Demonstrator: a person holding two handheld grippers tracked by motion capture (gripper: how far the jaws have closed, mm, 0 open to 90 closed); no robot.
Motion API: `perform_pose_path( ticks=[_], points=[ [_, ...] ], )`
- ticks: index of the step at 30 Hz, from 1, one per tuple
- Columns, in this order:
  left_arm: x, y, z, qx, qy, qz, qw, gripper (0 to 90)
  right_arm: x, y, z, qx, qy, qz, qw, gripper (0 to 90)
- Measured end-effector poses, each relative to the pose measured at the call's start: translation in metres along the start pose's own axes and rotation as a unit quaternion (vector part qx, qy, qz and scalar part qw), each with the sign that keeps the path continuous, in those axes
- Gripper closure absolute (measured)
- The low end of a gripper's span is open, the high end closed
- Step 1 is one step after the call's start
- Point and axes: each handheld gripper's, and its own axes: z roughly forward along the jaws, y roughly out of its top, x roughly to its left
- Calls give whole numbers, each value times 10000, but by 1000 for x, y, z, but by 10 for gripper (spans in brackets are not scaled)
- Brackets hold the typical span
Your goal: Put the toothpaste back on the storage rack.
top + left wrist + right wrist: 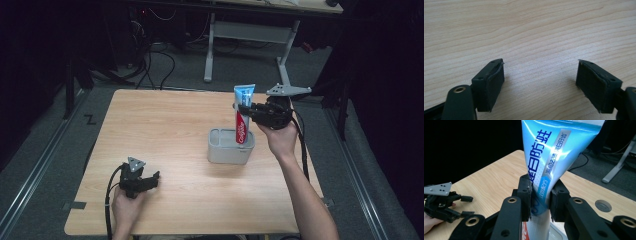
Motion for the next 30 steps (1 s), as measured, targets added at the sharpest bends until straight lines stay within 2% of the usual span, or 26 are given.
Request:
perform_pose_path(
  ticks=[12,20,30],
  points=[
    [0,0,0,-6,-4,-6,10000,230,5,2,17,99,-116,-176,9997,736],
    [0,0,0,-8,-5,-6,10000,230,4,-3,27,176,-137,-149,9996,735],
    [0,0,0,-11,-9,-12,10000,230,3,-8,37,295,-257,-234,9990,733]
  ],
)
